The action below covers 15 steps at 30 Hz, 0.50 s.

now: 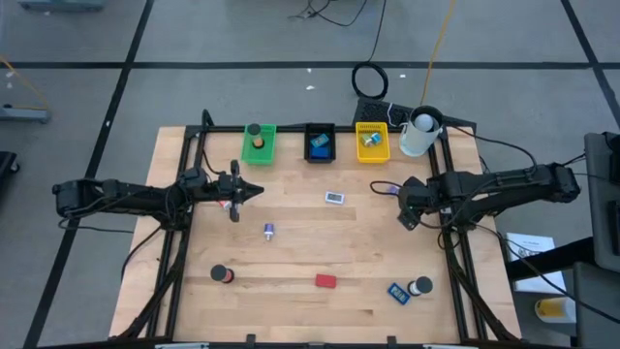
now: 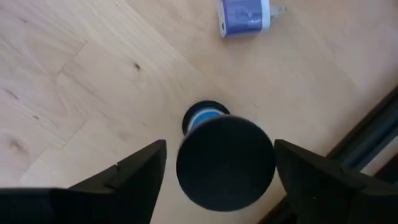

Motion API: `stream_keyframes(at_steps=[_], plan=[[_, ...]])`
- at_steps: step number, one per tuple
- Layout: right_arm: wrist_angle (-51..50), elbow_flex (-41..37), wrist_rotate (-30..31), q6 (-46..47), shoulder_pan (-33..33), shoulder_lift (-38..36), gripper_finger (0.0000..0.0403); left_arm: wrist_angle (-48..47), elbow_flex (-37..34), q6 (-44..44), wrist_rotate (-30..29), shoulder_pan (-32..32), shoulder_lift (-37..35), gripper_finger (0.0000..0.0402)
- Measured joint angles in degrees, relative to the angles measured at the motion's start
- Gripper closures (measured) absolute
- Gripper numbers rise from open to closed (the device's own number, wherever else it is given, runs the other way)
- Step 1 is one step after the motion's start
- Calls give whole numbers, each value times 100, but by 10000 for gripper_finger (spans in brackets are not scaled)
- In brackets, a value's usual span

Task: Pick & Place Office items
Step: Put the blue hourglass into the green bin

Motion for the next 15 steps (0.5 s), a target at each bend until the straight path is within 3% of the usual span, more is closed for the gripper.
stream_keyframes(at_steps=[9, 15], plan=[[74, 0, -19, -101, -15, 0, 174, -1, 2, 1, -2, 0, 0, 371], [74, 0, -31, -123, -15, 0, 183, -4, 2, 1, -2, 0, 0, 371]])
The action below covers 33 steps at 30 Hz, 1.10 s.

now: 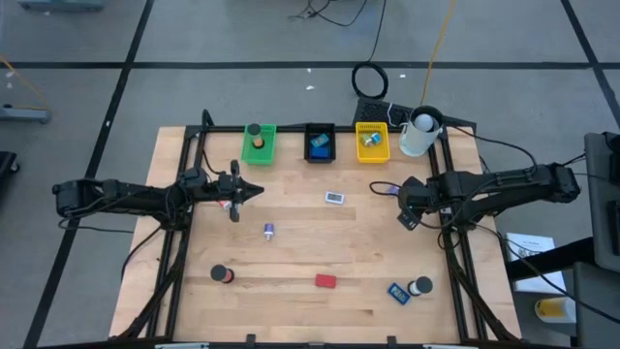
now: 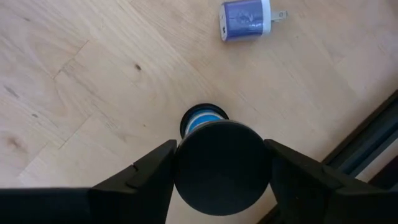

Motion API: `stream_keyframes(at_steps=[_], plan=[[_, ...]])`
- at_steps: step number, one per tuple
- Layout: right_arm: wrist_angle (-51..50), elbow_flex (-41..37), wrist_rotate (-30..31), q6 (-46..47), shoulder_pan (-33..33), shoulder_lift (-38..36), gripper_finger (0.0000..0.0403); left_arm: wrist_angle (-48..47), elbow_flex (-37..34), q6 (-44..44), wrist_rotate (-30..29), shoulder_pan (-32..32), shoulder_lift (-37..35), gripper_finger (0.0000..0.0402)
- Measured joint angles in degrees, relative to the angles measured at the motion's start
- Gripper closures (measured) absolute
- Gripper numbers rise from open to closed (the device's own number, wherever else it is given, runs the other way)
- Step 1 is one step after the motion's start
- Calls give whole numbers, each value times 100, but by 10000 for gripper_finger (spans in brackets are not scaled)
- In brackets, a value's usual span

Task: Pick & Place Office items
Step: Put the blue hourglass into the green bin

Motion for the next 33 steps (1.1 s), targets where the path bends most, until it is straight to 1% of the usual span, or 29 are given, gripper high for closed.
stream_keyframes(at_steps=[4, 9, 14, 18, 21, 23, 28, 30, 33], plan=[[4, 2, -172, -2, 0, -2, 177, 0, 0, 1, 0, 0, 0, 371], [66, 50, -421, 4, 0, 0, 186, 0, 0, 23, -2, 0, 0, 371], [755, 243, -648, -59, 0, 7, 179, 2, 0, 43, -4, 0, 0, 371], [1368, 562, -750, -320, -2, 285, 178, 4, 0, 98, -39, 0, 0, 371], [1715, 1042, -754, -832, -41, 794, 185, 11, 0, 114, -77, 0, 0, 371], [1841, 1497, -768, -1261, -130, 1271, 186, 42, 0, 98, -101, 0, 2, 371], [1888, 2996, -845, -2498, -578, 2636, 176, 60, 0, 60, -101, 0, 2, 371], [1884, 3628, -1012, -2977, -780, 3208, 177, 59, 0, 60, -101, 0, 2, 371], [1692, 4569, -1035, -3639, -1012, 4062, 183, 43, 0, 75, -101, 0, 2, 371]])
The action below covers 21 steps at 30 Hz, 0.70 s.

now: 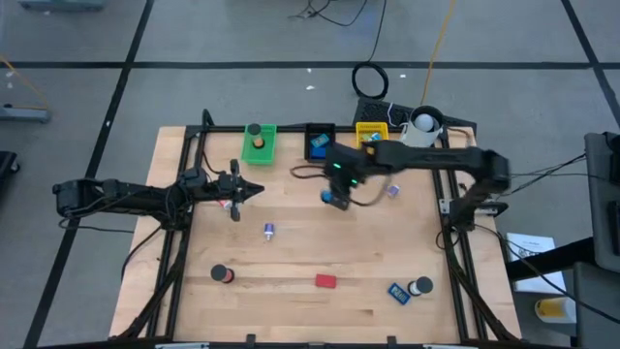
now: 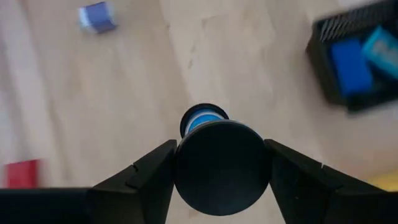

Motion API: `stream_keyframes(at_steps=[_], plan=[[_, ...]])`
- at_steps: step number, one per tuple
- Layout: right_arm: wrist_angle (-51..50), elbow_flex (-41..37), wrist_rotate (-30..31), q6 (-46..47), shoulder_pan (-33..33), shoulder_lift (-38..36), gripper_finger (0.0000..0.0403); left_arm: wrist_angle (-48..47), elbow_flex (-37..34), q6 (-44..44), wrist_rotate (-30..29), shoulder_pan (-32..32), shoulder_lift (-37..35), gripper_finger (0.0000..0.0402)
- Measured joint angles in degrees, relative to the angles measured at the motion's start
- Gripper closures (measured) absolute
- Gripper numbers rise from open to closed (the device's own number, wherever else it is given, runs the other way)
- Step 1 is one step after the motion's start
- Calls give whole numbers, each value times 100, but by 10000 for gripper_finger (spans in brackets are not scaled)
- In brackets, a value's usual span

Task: Pick & Place Office items
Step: Put the blue hourglass into the green bin

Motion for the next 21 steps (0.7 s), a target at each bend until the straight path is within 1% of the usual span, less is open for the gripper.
stream_keyframes(at_steps=[5, 9, 12, 16, 21], plan=[[-231, 1222, 2, -863, -174, 1186, 181, -24, 0, 13, 2, 0, 0, 371], [-376, 1819, -7, -1501, -147, 1777, 174, -27, 0, 14, 2, 0, 0, 371], [-312, 2059, -4, -1833, -109, 2031, 179, -27, 0, 21, 2, 0, 0, 371], [-265, 2113, -6, -2049, -109, 2093, 186, -30, 0, 22, 3, 0, 0, 371], [-273, 2027, -18, -2101, -124, 2084, 174, -32, 0, 22, 4, 0, 0, 371]])
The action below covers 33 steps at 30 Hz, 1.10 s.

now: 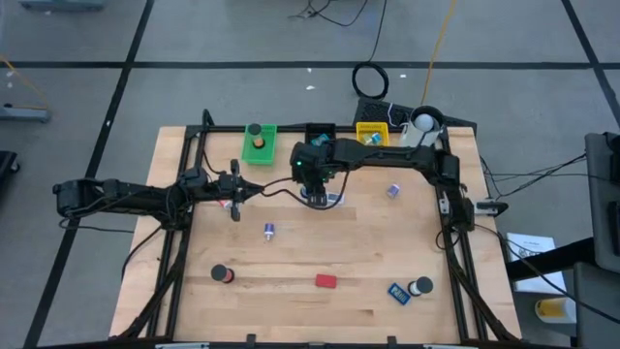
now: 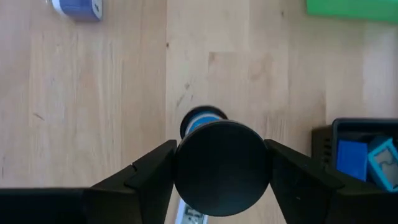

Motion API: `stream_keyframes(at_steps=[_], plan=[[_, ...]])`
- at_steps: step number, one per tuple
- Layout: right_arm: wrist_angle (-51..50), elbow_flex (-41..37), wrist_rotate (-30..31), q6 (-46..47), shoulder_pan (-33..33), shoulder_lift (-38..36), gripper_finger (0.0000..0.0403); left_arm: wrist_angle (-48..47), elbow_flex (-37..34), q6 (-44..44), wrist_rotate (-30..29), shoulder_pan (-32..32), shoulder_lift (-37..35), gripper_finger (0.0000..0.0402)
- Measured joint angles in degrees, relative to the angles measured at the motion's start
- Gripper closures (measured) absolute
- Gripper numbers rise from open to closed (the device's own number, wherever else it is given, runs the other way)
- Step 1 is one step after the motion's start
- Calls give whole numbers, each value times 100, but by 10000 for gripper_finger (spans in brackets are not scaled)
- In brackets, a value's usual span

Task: Pick & Place Office items
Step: Put the blue hourglass into the green bin

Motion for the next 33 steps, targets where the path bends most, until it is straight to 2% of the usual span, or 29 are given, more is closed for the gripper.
stream_keyframes(at_steps=[4, 8, 21, 27, 33], plan=[[-20, -8, -293, -169, -15, 2, 179, -2, 0, -1, 0, 0, 0, 371], [45, -95, -290, -710, 63, 122, 184, -7, 0, -2, 1, 0, 0, 371], [263, -380, -282, -991, 96, 117, 176, -17, 0, -9, 2, 0, 0, 371], [480, -378, -261, -989, 109, 127, 150, -18, 0, -9, 2, 0, 0, 371], [670, -380, 52, -980, 180, 57, 115, -20, 0, 0, 3, 0, 0, 371]])
